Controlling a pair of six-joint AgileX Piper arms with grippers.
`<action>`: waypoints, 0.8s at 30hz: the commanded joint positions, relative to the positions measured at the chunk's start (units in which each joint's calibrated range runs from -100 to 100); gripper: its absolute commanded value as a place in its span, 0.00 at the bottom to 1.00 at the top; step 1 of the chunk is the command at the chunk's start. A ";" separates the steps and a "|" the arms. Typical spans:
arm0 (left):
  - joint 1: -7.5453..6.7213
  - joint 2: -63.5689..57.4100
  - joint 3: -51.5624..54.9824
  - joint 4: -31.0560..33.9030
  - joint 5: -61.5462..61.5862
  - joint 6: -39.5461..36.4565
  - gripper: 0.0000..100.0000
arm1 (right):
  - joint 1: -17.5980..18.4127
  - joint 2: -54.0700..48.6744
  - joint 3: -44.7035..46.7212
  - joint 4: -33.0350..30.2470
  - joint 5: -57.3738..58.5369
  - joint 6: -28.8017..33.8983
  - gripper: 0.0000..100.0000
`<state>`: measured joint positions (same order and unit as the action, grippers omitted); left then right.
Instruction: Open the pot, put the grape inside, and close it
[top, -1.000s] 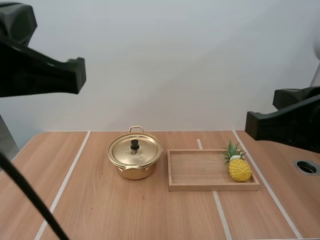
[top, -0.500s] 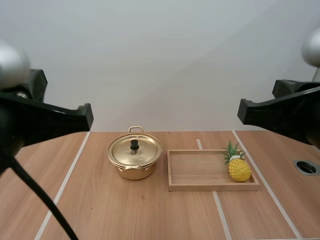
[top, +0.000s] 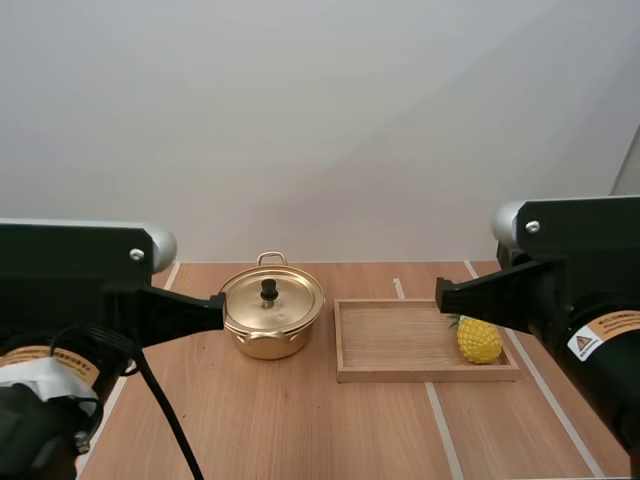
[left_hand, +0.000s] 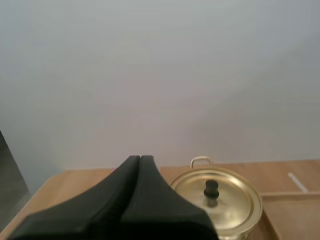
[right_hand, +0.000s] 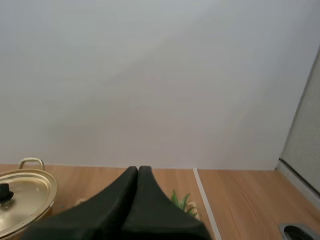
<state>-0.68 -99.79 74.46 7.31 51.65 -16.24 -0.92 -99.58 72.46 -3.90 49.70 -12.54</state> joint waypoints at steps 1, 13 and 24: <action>0.54 -0.21 1.64 0.93 -0.73 2.29 0.00 | 0.05 -0.42 2.93 -2.17 -2.21 -0.09 0.00; 0.70 -0.21 19.15 1.07 -25.40 8.14 0.00 | 0.84 -0.42 17.66 -4.22 -8.53 -0.09 0.00; 1.01 -0.21 25.54 0.09 -29.32 -1.89 0.00 | 0.84 -0.42 21.72 -4.22 -11.64 3.32 0.00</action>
<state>0.11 -99.79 99.80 7.52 23.97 -15.66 -0.23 -99.69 93.24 -7.67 40.00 -10.25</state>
